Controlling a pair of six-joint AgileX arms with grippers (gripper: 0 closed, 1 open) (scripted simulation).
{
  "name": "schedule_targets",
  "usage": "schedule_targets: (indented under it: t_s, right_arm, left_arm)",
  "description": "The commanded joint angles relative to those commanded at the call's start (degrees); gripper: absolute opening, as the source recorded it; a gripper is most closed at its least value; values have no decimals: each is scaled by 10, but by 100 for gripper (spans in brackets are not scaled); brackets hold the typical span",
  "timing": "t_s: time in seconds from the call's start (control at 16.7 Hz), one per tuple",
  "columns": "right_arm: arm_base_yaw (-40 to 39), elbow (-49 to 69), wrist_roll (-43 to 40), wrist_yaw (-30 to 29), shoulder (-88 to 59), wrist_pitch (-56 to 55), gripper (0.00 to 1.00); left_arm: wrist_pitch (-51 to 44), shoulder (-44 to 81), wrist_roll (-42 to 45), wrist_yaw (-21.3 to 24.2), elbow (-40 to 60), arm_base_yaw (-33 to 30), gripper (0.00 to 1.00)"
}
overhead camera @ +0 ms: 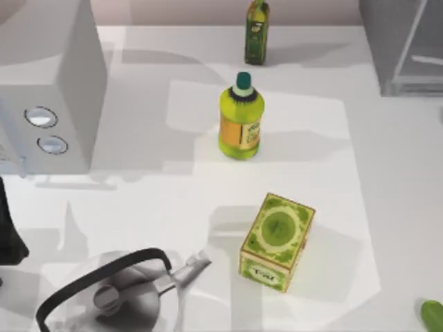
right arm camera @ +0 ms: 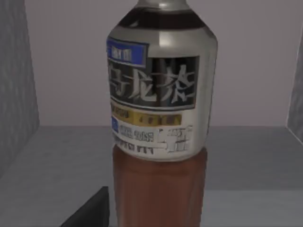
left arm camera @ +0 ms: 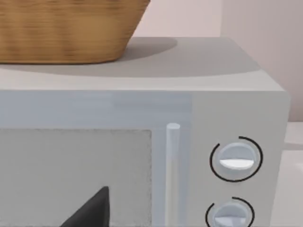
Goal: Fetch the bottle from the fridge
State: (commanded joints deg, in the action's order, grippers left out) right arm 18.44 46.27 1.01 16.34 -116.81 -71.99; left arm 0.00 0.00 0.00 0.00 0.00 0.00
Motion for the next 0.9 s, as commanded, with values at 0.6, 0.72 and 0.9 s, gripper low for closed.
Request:
schedule_targets:
  t_s: [0.6, 0.72, 0.9]
  right_arm:
    - [-52, 112, -1, -52, -35, 88, 100]
    - [-53, 121, -2, -52, -42, 94, 100]
    - [-59, 179, -2, -58, -76, 118, 100]
  left_arm:
    - [0, 0, 0, 0, 0, 0, 100]
    - [0, 0, 0, 0, 0, 0, 100]
    - [0, 0, 0, 0, 0, 0, 100]
